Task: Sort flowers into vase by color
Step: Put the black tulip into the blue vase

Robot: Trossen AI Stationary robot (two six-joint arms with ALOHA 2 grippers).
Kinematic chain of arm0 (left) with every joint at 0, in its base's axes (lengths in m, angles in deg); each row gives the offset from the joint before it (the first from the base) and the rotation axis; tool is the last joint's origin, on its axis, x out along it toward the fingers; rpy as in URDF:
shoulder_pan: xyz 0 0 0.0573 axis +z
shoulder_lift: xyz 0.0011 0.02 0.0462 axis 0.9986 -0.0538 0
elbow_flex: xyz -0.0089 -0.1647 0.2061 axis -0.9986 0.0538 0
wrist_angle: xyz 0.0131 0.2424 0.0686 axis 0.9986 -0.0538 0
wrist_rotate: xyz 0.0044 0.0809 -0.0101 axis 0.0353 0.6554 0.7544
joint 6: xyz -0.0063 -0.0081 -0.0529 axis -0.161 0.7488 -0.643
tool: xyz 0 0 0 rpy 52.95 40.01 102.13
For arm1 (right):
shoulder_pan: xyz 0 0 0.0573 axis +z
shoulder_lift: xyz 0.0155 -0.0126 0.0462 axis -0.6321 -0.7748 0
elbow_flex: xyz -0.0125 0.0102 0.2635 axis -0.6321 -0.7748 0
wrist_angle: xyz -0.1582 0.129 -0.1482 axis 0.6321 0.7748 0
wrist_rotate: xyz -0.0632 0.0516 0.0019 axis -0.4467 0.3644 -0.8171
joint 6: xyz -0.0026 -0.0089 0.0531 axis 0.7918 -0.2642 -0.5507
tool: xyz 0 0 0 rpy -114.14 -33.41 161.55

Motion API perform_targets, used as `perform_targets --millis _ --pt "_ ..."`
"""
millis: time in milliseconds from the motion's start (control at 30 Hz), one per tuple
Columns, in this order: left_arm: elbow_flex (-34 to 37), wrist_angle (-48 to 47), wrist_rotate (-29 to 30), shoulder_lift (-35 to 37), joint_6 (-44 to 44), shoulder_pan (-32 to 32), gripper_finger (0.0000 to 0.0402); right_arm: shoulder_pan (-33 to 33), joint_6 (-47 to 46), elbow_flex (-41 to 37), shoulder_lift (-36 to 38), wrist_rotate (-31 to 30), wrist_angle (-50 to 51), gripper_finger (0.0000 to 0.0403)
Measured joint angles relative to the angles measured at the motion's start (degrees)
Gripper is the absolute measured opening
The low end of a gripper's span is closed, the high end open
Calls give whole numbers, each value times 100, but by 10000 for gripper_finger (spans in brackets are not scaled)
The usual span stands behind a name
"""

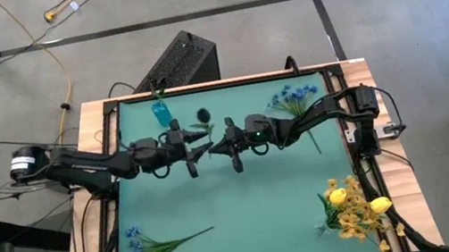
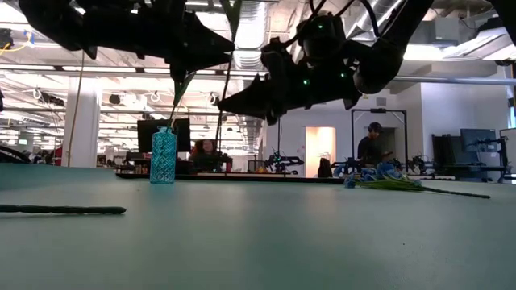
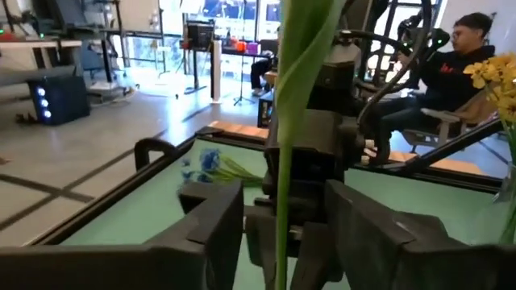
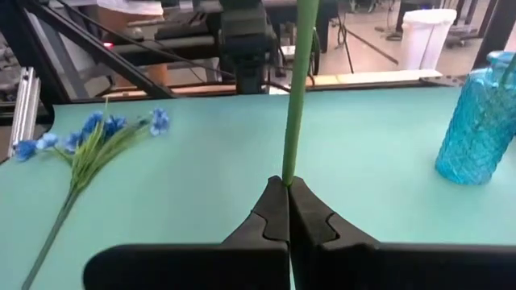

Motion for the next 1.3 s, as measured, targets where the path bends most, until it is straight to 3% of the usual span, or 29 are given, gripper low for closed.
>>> perform_targets --millis 533,867,1067,1300 --pt "-90 -239 -744 53 -334 371 169 9 -2 2 0 0 151 15" --pt "-379 -727 -800 51 -145 373 163 9 -46 2 0 1 151 15" --pt "-382 -742 -800 51 -36 371 113 9 -48 2 0 2 151 15" --pt "-382 -713 -798 51 59 371 10 9 -50 4 -2 2 146 28"
